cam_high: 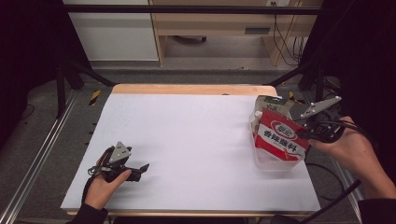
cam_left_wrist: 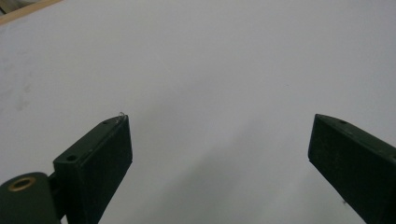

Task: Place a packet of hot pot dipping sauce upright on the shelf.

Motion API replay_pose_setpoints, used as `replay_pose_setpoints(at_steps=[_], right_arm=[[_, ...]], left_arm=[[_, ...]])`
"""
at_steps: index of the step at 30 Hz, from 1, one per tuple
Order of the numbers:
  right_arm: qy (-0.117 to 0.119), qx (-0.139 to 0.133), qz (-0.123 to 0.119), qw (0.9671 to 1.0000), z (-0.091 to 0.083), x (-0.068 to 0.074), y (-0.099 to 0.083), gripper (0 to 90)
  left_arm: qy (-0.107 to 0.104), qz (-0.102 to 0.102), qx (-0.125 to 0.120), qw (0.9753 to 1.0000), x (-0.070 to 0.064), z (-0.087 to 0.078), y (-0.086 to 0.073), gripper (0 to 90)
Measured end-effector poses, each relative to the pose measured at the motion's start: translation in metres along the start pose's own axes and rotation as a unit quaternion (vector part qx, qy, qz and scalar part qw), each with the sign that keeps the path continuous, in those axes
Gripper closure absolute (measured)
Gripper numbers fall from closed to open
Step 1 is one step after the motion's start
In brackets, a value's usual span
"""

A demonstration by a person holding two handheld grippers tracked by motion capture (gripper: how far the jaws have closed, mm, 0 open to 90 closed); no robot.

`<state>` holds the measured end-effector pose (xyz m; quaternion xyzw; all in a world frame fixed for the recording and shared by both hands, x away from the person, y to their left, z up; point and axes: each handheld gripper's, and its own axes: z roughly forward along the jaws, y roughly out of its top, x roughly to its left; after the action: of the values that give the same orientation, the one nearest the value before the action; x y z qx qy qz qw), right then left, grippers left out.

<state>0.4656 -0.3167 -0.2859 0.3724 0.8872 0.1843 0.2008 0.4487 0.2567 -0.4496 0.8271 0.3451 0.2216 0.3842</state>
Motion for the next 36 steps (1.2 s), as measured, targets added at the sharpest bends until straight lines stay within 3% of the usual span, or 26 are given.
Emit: replay_pose_setpoints(at_steps=[8, 13, 16, 17, 20, 27, 36], right_arm=[[0.010, -0.008, 0.015, 0.9998, 0.003, -0.004, -0.015, 84.6], [0.009, -0.025, 0.015, 0.9995, 0.003, -0.004, -0.017, 72.1], [-0.006, -0.048, 0.018, 0.9987, 0.002, -0.002, -0.010, 52.6], [-0.006, -0.048, 0.018, 0.9987, 0.002, -0.002, -0.010, 52.6], [-0.021, -0.063, 0.018, 0.9976, 0.001, -0.001, 0.000, 41.6], [-0.039, -0.089, 0.025, 0.9950, 0.003, 0.003, 0.017, 30.9], [-0.056, -0.102, 0.030, 0.9928, 0.003, 0.007, 0.034, 25.1]], left_arm=[[-0.001, 0.001, 0.003, 1.0000, -0.001, 0.000, 0.000, 6.5], [-0.001, 0.002, 0.004, 1.0000, -0.001, 0.001, 0.000, 6.5], [-0.001, 0.002, 0.004, 1.0000, -0.001, 0.001, 0.000, 6.5], [-0.001, 0.002, 0.004, 1.0000, -0.001, 0.001, 0.000, 6.5], [-0.002, 0.003, 0.003, 1.0000, -0.001, 0.001, 0.000, 6.5], [-0.002, 0.003, 0.003, 1.0000, -0.001, 0.001, 0.000, 6.5], [-0.003, 0.004, 0.003, 1.0000, -0.002, 0.001, 0.000, 6.5]])
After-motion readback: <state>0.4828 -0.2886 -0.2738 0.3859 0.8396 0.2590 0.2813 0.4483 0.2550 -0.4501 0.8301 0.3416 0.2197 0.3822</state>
